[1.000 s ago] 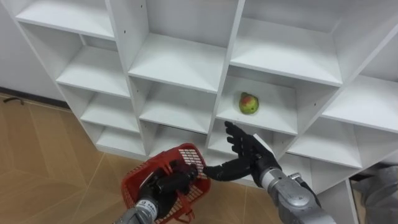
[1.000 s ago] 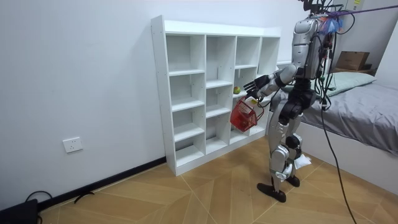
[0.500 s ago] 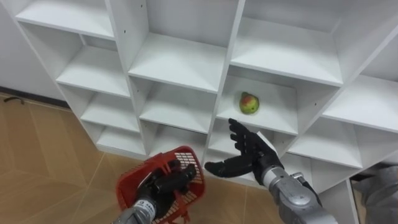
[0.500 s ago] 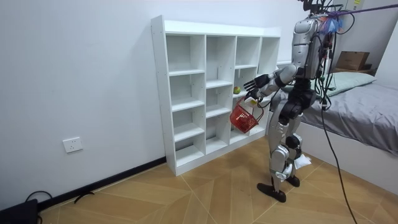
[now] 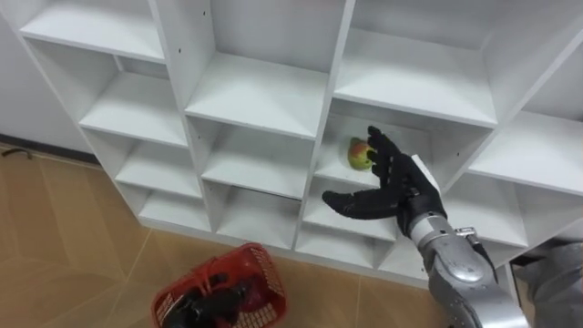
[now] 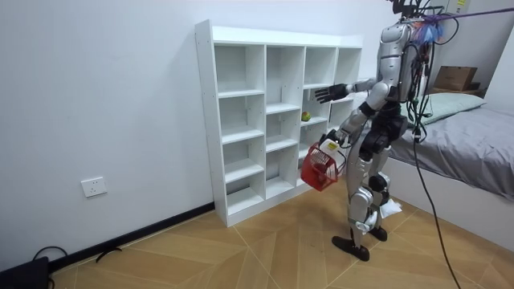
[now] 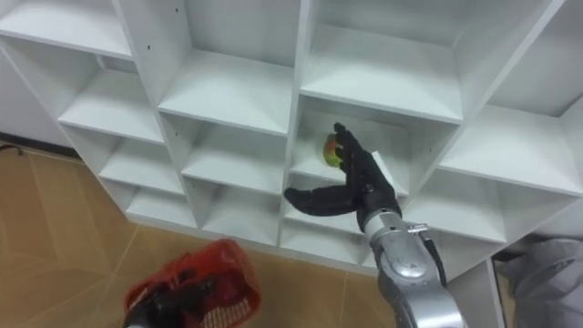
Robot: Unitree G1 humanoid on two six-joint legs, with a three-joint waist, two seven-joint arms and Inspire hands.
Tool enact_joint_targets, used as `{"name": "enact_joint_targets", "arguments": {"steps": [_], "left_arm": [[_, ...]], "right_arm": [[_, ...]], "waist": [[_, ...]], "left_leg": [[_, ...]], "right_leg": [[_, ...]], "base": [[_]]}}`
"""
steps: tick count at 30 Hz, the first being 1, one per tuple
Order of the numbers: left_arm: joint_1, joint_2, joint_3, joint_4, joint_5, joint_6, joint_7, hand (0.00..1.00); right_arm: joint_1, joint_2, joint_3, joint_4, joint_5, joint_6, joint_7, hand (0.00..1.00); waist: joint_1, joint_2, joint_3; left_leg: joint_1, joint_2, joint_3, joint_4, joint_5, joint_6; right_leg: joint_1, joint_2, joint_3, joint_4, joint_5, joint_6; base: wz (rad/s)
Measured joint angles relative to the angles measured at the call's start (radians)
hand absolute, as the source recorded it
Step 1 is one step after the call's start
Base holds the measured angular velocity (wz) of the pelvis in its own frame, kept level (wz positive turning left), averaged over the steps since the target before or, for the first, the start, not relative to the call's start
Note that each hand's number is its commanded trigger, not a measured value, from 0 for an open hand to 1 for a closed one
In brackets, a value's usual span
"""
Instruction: Collect fruits from the closet
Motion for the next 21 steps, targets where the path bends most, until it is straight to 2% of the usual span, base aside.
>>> {"name": "enact_joint_targets", "arguments": {"steps": [2,6,10,15,17,21], "left_arm": [[0.013,-0.003,0.012,0.051,0.035,0.0,-0.003,1.0],[0.023,-0.008,0.052,0.085,0.042,-0.011,-0.004,1.0],[0.034,-0.007,0.058,0.106,0.041,-0.026,-0.002,1.0],[0.043,-0.01,0.077,0.129,0.04,-0.036,-0.002,1.0],[0.049,-0.01,0.084,0.148,0.04,-0.051,-0.007,1.0],[0.034,-0.011,0.116,0.193,0.041,-0.057,-0.023,1.0]], "right_arm": [[0.001,-0.001,-0.01,0.0,0.0,0.0,-0.011,0.0],[0.002,-0.002,-0.024,0.005,0.001,0.0,-0.024,0.0],[0.002,-0.004,-0.029,0.004,0.018,0.0,-0.045,0.0],[0.002,-0.005,-0.028,0.007,0.016,0.0,-0.063,0.0],[0.002,-0.005,-0.028,0.024,-0.004,-0.001,-0.083,0.0],[-0.011,-0.005,-0.029,0.106,-0.011,-0.012,-0.113,0.0]], "waist": [[0.0,0.008,-0.0069],[-0.002,0.017,-0.0062],[-0.001,0.023,-0.0084],[0.003,0.019,-0.0095],[0.005,0.014,-0.0092],[0.009,0.001,-0.0076]], "left_leg": [[0.01,0.0,0.0,0.0,-0.003,0.0],[0.033,-0.001,-0.002,0.0,-0.003,0.0],[0.041,-0.001,-0.002,0.002,-0.004,0.0],[0.044,0.001,0.008,0.0,-0.004,0.0],[0.043,0.001,0.009,-0.002,-0.004,0.0],[0.035,0.0,0.009,-0.003,-0.005,0.0]], "right_leg": [[0.011,0.0,0.001,-0.001,-0.001,0.002],[0.035,0.0,0.0,-0.003,-0.003,0.002],[0.035,0.0,0.001,0.0,-0.006,0.003],[0.038,0.0,0.011,0.003,-0.007,0.002],[0.038,0.001,0.012,0.004,-0.006,0.002],[0.035,0.001,0.011,0.002,-0.006,0.003]], "base": [[0.0],[0.0],[0.0],[-0.05],[0.0],[0.0]]}}
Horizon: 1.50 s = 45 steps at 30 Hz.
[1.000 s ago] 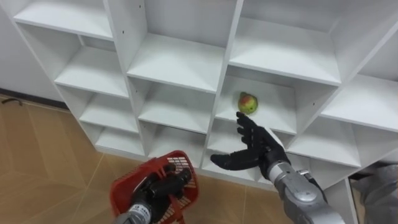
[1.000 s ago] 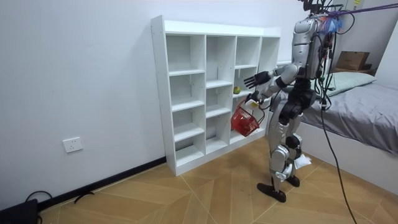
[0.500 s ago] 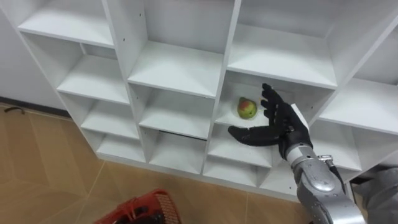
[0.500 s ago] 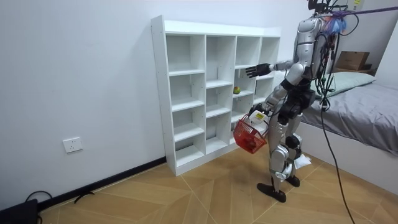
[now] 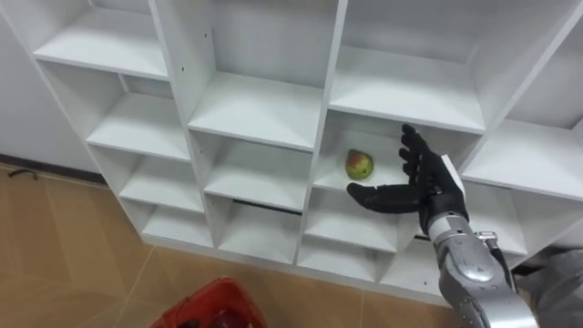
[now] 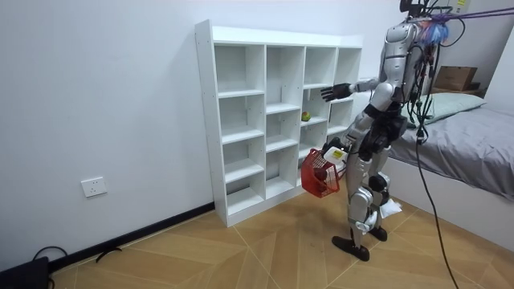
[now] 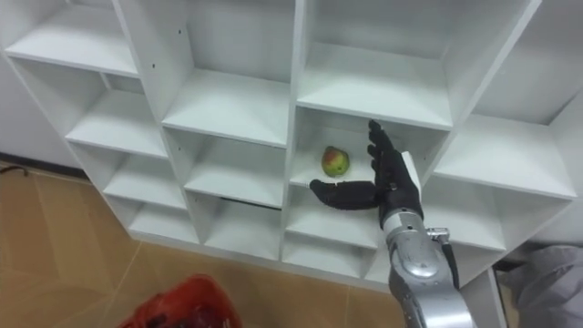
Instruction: Collect fruits from the closet
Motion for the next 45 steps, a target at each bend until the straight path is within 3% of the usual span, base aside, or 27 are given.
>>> {"name": "enact_joint_targets", "arguments": {"steps": [4,9,13,16,20,21,23,27,31,35,45], "left_arm": [[-0.037,-0.001,-0.005,0.025,0.002,-0.002,0.0,1.0],[-0.101,-0.001,-0.013,0.039,0.002,-0.004,0.002,1.0],[-0.145,-0.002,-0.026,0.057,0.001,-0.005,0.011,1.0],[-0.173,-0.002,-0.027,0.059,0.001,-0.004,0.014,1.0],[-0.223,-0.001,-0.079,0.087,-0.031,-0.006,0.02,1.0],[-0.23,-0.004,-0.083,0.096,-0.03,-0.007,0.022,1.0],[-0.244,-0.008,-0.082,0.104,-0.03,-0.012,0.024,1.0],[-0.272,-0.008,-0.082,0.12,-0.029,-0.016,0.024,1.0],[-0.294,-0.014,-0.082,0.135,-0.029,-0.018,0.024,1.0],[-0.313,-0.013,-0.082,0.14,-0.03,-0.021,0.028,1.0],[-0.323,-0.014,-0.092,0.151,-0.05,-0.044,0.031,1.0]], "right_arm": [[-0.021,0.002,0.004,0.088,0.002,0.0,-0.052,0.0],[-0.21,0.02,0.003,0.306,0.007,-0.001,-0.103,0.0],[-0.355,0.019,0.018,0.469,0.054,-0.021,-0.143,0.0],[-0.435,0.018,0.02,0.59,0.056,-0.025,-0.183,0.0],[-0.475,0.016,0.022,0.671,0.062,-0.042,-0.204,0.0],[-0.478,0.017,0.022,0.677,0.064,-0.043,-0.203,0.0],[-0.507,0.016,0.022,0.714,0.081,-0.053,-0.2,0.0],[-0.533,0.003,0.021,0.747,0.101,-0.073,-0.202,0.0],[-0.549,-0.017,0.021,0.75,0.107,-0.076,-0.211,0.0],[-0.6,-0.031,0.02,0.765,0.124,-0.078,-0.226,0.0],[-0.625,-0.032,-0.018,0.779,0.132,-0.09,-0.274,0.0]], "waist": [[0.035,-0.007,0.003],[0.054,-0.021,0.0119],[0.079,-0.049,0.0228],[0.094,-0.062,0.0235],[0.107,-0.06,0.0269],[0.109,-0.058,0.029],[0.11,-0.05,0.0413],[0.117,-0.05,0.046],[0.137,-0.054,0.0488],[0.14,-0.068,0.0617],[0.133,-0.065,0.0683]], "left_leg": [[-0.012,0.0,0.005,-0.005,0.0,0.0],[-0.093,0.002,0.003,0.02,0.003,0.001],[-0.149,0.004,-0.002,0.035,0.003,0.001],[-0.205,0.005,-0.019,0.051,0.002,0.001],[-0.267,0.004,-0.039,0.076,0.003,0.001],[-0.27,0.004,-0.039,0.077,0.003,0.002],[-0.28,0.004,-0.039,0.077,0.003,0.002],[-0.317,0.006,-0.041,0.079,0.008,0.001],[-0.35,0.006,-0.038,0.081,0.009,0.001],[-0.383,0.005,-0.037,0.09,0.011,0.003],[-0.415,0.003,-0.042,0.102,0.012,0.004]], "right_leg": [[-0.019,0.001,0.008,0.003,0.0,0.0],[-0.101,0.0,0.005,0.027,0.005,-0.004],[-0.153,-0.001,-0.003,0.036,0.007,-0.007],[-0.193,0.0,-0.022,0.035,0.013,-0.01],[-0.236,-0.001,-0.044,0.034,0.017,-0.012],[-0.237,-0.001,-0.044,0.034,0.017,-0.012],[-0.247,-0.002,-0.045,0.035,0.017,-0.012],[-0.286,-0.002,-0.05,0.04,0.02,-0.015],[-0.328,-0.004,-0.045,0.055,0.02,-0.015],[-0.363,-0.007,-0.043,0.067,0.02,-0.015],[-0.385,-0.01,-0.047,0.071,0.02,-0.015]], "base": [[-0.05],[0.0],[0.03],[0.16],[0.15],[0.0],[0.0],[0.0],[-0.03],[-0.01],[0.03]]}}
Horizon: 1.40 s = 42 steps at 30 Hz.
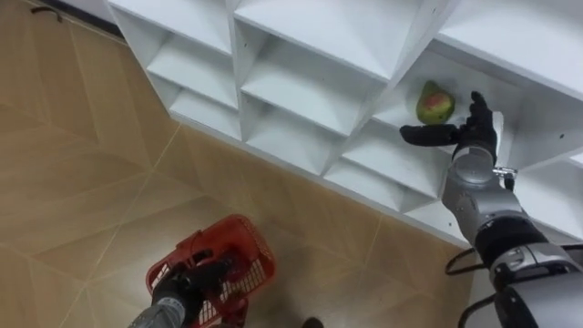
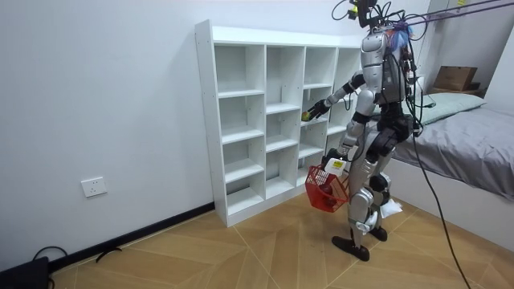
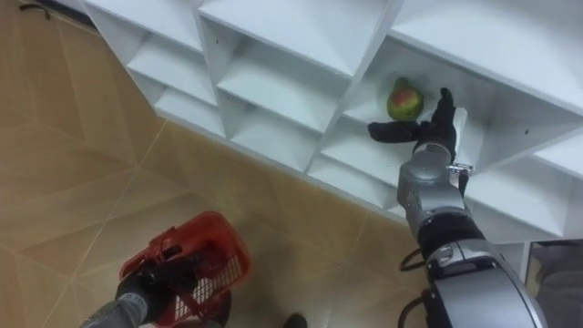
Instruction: Collect fruits from the closet
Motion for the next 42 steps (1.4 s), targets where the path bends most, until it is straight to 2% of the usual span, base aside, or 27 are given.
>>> {"name": "enact_joint_targets", "arguments": {"steps": [5,7,11,17,25,33,42], "left_arm": [[0.0,-0.003,-0.051,-0.001,-0.044,-0.019,0.001,1.0],[0.0,-0.003,-0.064,-0.001,-0.066,-0.02,0.002,1.0],[0.001,-0.006,-0.086,0.001,-0.077,-0.02,0.001,1.0],[0.005,-0.015,-0.107,0.0,-0.078,-0.02,0.001,1.0],[0.009,-0.021,-0.128,0.0,-0.078,-0.021,-0.001,1.0],[0.01,-0.02,-0.147,0.001,-0.078,-0.022,-0.009,1.0],[0.009,-0.022,-0.145,0.0,-0.076,-0.023,-0.024,1.0]], "right_arm": [[-0.003,-0.021,-0.003,0.0,0.051,-0.024,-0.025,0.0],[-0.004,-0.028,-0.003,0.0,0.063,-0.03,-0.032,0.0],[-0.004,-0.033,-0.015,0.0,0.075,-0.048,-0.045,0.0],[-0.005,-0.033,-0.03,-0.001,0.074,-0.052,-0.05,0.0],[-0.005,-0.034,-0.03,-0.001,0.073,-0.068,-0.102,0.0],[-0.006,-0.034,-0.028,-0.001,0.073,-0.068,-0.124,0.0],[-0.009,-0.034,-0.025,-0.001,0.029,-0.068,-0.137,0.0]], "waist": [[-0.001,0.01,0.0068],[-0.001,0.012,0.0072],[-0.006,0.015,0.0056],[-0.002,0.022,0.0037],[0.0,0.034,-0.0035],[0.001,0.033,-0.0041],[0.026,0.032,-0.004]], "left_leg": [[0.0,0.0,0.0,-0.002,0.0,0.0],[-0.001,0.0,0.0,-0.002,0.0,0.0],[-0.002,-0.001,-0.001,0.0,0.0,0.0],[-0.002,0.001,0.001,0.006,0.0,0.0],[-0.002,0.001,0.005,0.014,0.002,0.003],[0.001,-0.003,0.007,0.015,0.01,0.007],[-0.005,-0.004,0.005,0.014,0.018,0.005]], "right_leg": [[-0.003,0.0,-0.001,0.001,0.0,0.0],[-0.004,0.0,0.0,0.002,0.0,0.0],[-0.005,0.0,0.0,0.002,0.0,0.0],[-0.007,0.0,0.001,0.014,0.0,0.0],[-0.014,-0.004,0.003,0.035,0.0,0.0],[-0.018,-0.011,0.003,0.052,0.0,0.0],[-0.027,-0.01,0.006,0.059,0.0,-0.001]], "base": [[0.0],[0.0],[0.0],[0.0],[-0.01],[0.0],[0.0]]}}
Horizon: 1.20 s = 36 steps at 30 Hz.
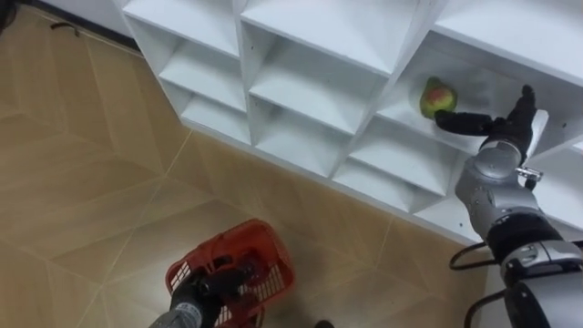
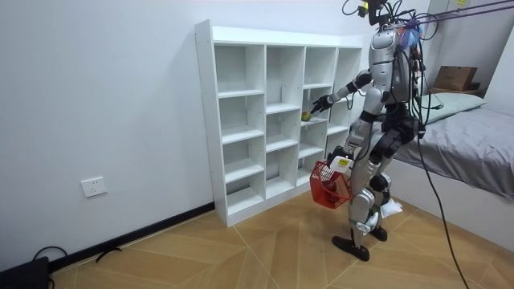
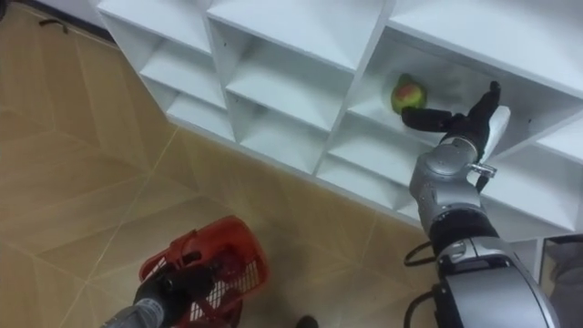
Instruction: Collect fruits from the closet
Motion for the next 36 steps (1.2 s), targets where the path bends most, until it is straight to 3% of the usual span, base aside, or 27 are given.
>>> {"name": "enact_joint_targets", "arguments": {"steps": [12,17,36], "left_arm": [[-0.005,-0.004,-0.003,0.005,0.0,-0.01,-0.008,1.0],[-0.006,-0.005,-0.004,0.01,0.0,-0.015,-0.008,1.0],[-0.013,-0.016,-0.002,-0.003,-0.002,-0.015,-0.026,1.0]], "right_arm": [[-0.029,0.0,0.061,0.0,-0.087,0.0,0.015,0.0],[-0.035,0.01,0.067,0.0,-0.116,0.002,0.016,0.0],[-0.038,0.019,0.065,0.033,-0.236,0.012,0.06,0.0]], "waist": [[0.024,-0.007,0.0038],[0.033,-0.02,0.0114],[0.056,-0.014,0.0161]], "left_leg": [[0.0,0.001,-0.002,0.0,0.001,0.0],[-0.002,0.0,-0.004,0.0,0.001,0.0],[-0.04,-0.001,-0.013,0.01,0.001,0.0]], "right_leg": [[-0.009,-0.002,0.001,0.012,0.0,0.0],[-0.009,-0.003,-0.001,0.011,0.0,0.0],[-0.034,-0.004,-0.016,0.01,0.0,0.0]], "base": [[0.0],[0.0],[0.02]]}}
